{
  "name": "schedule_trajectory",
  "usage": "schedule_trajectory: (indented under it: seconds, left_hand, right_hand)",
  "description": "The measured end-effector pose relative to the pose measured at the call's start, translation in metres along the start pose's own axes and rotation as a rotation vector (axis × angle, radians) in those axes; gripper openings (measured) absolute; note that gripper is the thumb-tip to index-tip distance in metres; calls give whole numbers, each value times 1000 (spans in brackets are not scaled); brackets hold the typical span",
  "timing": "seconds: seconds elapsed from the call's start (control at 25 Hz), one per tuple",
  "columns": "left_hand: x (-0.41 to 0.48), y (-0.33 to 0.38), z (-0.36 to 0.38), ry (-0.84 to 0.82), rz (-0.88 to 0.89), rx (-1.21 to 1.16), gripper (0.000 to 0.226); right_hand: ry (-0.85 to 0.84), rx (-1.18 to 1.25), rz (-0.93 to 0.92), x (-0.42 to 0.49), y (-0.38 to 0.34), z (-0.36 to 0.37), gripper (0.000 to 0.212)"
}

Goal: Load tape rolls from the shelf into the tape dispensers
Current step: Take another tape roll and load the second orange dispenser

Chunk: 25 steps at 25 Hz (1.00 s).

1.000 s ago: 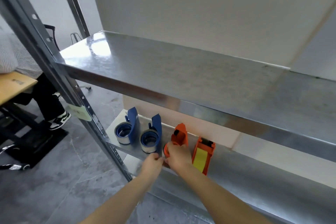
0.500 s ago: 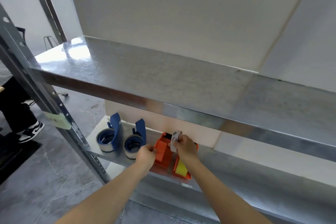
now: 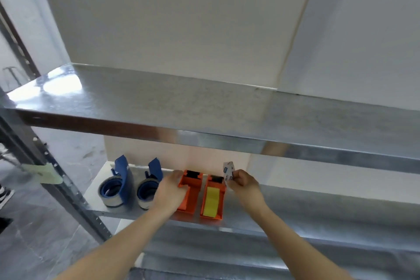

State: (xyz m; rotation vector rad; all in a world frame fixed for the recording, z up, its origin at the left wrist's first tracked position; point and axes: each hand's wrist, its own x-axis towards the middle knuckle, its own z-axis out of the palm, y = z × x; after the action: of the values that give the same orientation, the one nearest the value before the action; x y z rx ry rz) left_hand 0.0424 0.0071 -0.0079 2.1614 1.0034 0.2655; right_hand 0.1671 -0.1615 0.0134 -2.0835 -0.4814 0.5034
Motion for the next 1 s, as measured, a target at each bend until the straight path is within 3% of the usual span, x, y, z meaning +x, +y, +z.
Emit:
schedule_trajectory:
  seconds: [0.08, 0.28, 0.6, 1.0]
  left_hand:
    - [2, 25, 9, -70, 57, 3, 46]
    - [-20, 101, 64, -324, 155, 27, 55]
    - [-91, 242, 202, -538, 307, 113, 56]
    - [-233, 431, 395, -733, 536, 178, 58]
  right_hand:
    - [61, -16, -28, -12, 14, -26, 8]
    - [184, -134, -36, -40, 55, -107, 35]
    - [337, -421, 13, -111, 161, -294, 38]
    - [454, -491, 203, -229, 311, -514, 32]
